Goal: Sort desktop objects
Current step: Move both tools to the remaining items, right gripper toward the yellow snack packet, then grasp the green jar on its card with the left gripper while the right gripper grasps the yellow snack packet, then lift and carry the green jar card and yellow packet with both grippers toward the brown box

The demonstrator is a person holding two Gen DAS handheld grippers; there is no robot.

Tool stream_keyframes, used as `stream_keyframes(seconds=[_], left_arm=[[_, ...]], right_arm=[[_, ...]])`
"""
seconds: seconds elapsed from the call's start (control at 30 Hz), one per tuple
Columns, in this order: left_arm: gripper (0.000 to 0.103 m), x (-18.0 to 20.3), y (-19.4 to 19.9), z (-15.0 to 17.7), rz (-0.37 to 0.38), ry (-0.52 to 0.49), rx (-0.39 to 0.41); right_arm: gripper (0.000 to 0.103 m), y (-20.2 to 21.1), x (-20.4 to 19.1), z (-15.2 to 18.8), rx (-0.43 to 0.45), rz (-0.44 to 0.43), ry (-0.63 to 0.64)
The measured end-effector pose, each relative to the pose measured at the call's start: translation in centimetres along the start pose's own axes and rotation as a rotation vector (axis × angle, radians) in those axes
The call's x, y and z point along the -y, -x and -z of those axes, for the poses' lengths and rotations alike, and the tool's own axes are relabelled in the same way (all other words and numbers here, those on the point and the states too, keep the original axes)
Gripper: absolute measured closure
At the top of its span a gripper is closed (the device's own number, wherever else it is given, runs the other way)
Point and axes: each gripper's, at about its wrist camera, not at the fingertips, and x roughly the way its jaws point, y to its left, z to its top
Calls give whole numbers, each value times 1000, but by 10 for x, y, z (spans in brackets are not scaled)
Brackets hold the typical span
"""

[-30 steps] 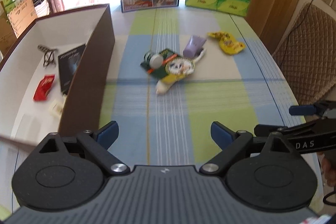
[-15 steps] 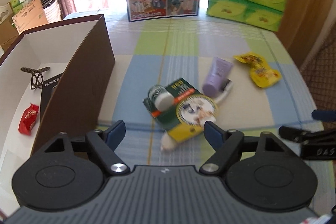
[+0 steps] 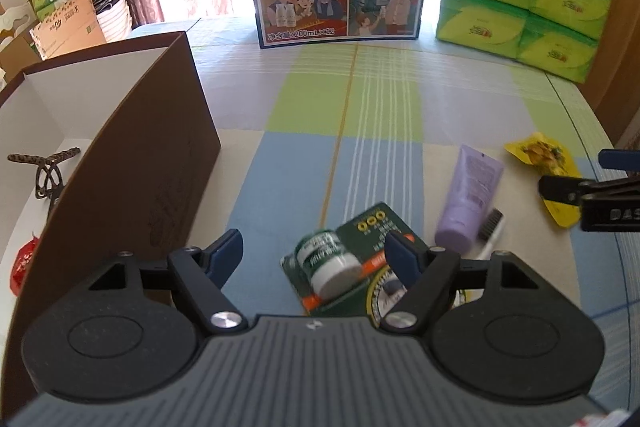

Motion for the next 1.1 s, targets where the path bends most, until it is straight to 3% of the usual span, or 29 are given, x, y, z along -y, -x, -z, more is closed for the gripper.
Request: stream_keyframes(seconds=[0.1,0.13,0.23,0.4,0.57,0.63,1.1], left_arm=[[28,0,-5,-2,-2,-2,3],[28,0,-6,-2,0,0,3],[28,-1,-11,-2,-1,5,-1],[36,-1,-19,1,-7,6,-20],[52,0,-28,5,3,1,-21],[65,2,-27,7,23,-25,-2],[66,-10,15,30,90,-60,8]], right_arm=[[7,-12,2,0,-14,2,11],[23,-16,3,1,-30,-2,14],[33,-15,2,4,-8,-2,18],[34,-10,1,11,-1,7,13],[34,2,-3,24,2,17,0],[34,9,-6,31,3,25,-7],[35,70,-47,91,-89,49,-2]])
